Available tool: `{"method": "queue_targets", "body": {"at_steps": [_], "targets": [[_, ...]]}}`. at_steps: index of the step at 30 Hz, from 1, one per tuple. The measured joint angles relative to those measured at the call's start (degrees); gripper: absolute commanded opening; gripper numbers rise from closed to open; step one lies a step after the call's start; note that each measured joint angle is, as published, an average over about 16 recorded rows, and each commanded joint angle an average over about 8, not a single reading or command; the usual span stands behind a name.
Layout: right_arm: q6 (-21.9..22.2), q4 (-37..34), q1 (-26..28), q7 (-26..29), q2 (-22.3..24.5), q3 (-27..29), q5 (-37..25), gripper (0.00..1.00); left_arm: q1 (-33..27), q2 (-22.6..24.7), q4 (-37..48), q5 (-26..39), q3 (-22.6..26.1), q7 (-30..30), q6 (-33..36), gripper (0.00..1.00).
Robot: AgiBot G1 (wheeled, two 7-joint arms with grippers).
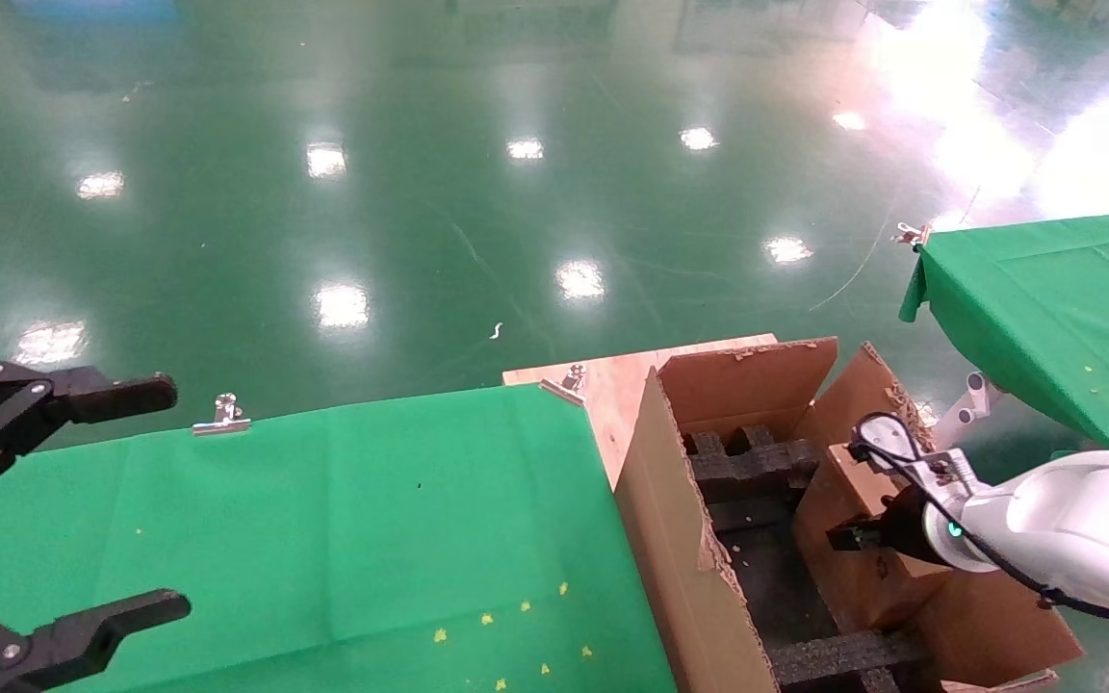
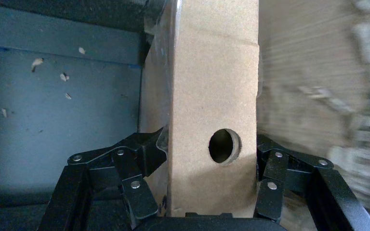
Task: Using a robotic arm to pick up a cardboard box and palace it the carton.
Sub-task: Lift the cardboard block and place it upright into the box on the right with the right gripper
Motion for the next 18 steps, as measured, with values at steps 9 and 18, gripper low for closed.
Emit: {"method": "queue_targets", "body": {"at_steps": [9, 18], "targets": [[3.9, -9.3, -2.6, -3.1, -4.6, -0.7, 3.6, 0.00, 0.0, 0.0, 0.0, 0.0, 0.0, 0.0, 0.0, 1.00], [6.0, -16.1, -4.1, -9.1, -7.9, -1.3, 9.5, 0.00, 0.0, 0.0, 0.0, 0.0, 0.0, 0.0, 0.0, 1.00]]}}
